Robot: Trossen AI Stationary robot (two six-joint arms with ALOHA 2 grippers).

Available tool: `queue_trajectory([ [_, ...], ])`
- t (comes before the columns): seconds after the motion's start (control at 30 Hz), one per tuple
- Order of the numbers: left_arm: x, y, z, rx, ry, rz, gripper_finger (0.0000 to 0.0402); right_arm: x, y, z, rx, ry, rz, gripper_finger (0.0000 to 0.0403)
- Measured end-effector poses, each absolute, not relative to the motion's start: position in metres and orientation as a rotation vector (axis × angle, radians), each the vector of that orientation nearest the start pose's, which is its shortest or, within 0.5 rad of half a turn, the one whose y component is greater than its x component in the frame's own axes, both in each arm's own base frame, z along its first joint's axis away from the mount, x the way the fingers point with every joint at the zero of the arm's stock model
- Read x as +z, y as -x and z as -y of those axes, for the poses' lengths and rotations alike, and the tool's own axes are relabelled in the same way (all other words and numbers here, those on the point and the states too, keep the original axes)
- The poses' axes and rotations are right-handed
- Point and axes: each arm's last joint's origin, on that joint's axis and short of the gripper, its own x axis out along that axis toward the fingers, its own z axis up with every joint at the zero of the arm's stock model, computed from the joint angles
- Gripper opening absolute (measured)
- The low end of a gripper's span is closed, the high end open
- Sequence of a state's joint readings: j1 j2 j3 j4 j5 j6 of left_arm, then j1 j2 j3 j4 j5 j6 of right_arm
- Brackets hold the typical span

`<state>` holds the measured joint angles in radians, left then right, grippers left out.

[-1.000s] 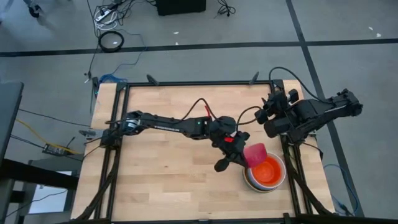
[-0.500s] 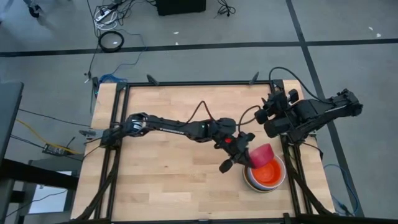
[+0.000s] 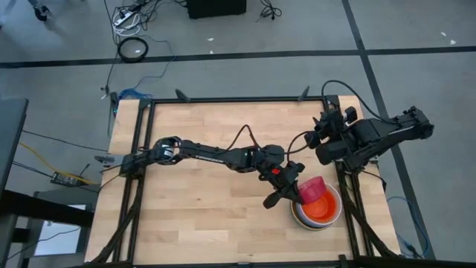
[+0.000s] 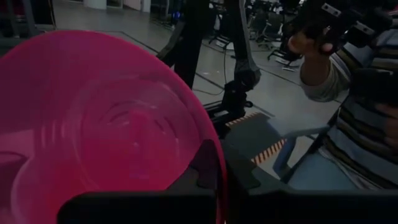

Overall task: Nest bowls inside each other
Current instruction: Stack the red bowl into the orange bowl, then return to Home Position

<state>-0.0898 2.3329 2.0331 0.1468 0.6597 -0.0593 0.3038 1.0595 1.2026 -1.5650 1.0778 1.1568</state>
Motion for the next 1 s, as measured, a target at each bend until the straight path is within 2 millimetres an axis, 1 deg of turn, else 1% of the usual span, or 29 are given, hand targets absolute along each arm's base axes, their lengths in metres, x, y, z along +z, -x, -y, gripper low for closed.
queue_trajectory([
  [0.2, 0.265, -0.540, 0.066, -0.743, 0.112, -0.180, 0.0008, 0.347, -0.138, -0.017, -1.096, -0.075, -0.567, 0.0128],
  [0.37, 0.264, -0.540, 0.066, -0.739, 0.145, -0.200, 0.0023, 0.347, -0.138, -0.017, -1.093, -0.071, -0.574, 0.0128],
  [0.5, 0.257, -0.542, 0.067, -0.734, 0.185, -0.226, 0.0034, 0.347, -0.138, -0.017, -1.093, -0.072, -0.574, 0.0128],
  [0.57, 0.249, -0.545, 0.067, -0.733, 0.194, -0.235, 0.0036, 0.347, -0.138, -0.017, -1.092, -0.073, -0.575, 0.0128],
  [0.63, 0.245, -0.546, 0.067, -0.746, 0.219, -0.250, 0.0038, 0.347, -0.139, -0.017, -1.090, -0.076, -0.574, 0.0128],
  [0.8, 0.248, -0.546, 0.068, -0.755, 0.222, -0.219, 0.0040, 0.347, -0.139, -0.017, -1.083, -0.085, -0.579, 0.0128],
  [1.0, 0.246, -0.547, 0.067, -0.758, 0.227, -0.219, 0.0040, 0.347, -0.140, -0.018, -1.074, -0.084, -0.589, 0.0128],
])
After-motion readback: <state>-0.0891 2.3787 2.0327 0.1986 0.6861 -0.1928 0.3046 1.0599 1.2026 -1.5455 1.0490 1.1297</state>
